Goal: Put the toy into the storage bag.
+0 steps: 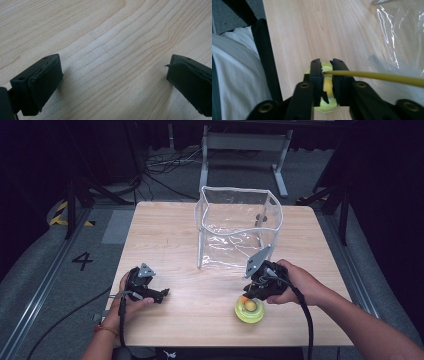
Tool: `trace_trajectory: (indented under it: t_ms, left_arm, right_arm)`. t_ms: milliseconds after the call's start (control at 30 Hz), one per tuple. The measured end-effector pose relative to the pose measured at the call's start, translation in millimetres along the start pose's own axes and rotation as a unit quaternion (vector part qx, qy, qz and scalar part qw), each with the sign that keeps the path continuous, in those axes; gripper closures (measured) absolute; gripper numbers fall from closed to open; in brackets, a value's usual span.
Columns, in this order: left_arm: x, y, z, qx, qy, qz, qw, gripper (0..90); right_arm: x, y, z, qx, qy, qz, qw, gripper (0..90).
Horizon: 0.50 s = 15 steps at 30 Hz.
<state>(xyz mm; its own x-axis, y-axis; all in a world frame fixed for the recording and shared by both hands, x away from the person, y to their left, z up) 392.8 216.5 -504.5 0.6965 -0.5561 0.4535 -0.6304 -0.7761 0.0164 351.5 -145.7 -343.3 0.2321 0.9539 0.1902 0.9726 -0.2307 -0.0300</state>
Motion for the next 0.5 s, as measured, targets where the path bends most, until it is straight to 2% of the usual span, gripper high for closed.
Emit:
trace_trajectory:
  t_ms: [67,267,333,500]
  left_arm:
    - [0.0,0.0,0.0,0.000,0.000,0.000,1.0000,0.6]
    - [0.0,0.0,0.0,0.000,0.000,0.000,1.0000,0.6]
    - [0.0,0.0,0.0,0.000,0.000,0.000,1.0000,0.6]
    - [0.0,0.0,0.0,0.000,0.000,0.000,1.0000,0.6]
  right_arm:
    - [-0.2,-1.3,-0.8,0.009,-0.005,-0.006,0.9999,86.8]
    - [-2.2,-3.1,-3.2,0.008,-0.017,-0.022,0.9996,88.3]
    - [-4.0,-2.3,-5.2,-0.001,-0.018,-0.018,0.9997,88.4]
    - [-14.8,3.9,-11.8,-0.004,-0.020,-0.011,0.9997,88.5]
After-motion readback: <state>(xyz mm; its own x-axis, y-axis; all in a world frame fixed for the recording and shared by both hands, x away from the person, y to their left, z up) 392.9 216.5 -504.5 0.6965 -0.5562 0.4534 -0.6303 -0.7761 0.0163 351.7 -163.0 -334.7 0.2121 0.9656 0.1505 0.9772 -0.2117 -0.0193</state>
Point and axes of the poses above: each handheld gripper's, and its own axes: z roughly forward along the jaws, x roughly out of its top, y roughly to its right, the point moved 2 cm from there along z, roughly forward along the jaws, and after that the axes turned 14 degrees about -y, right-handed, at the moved point
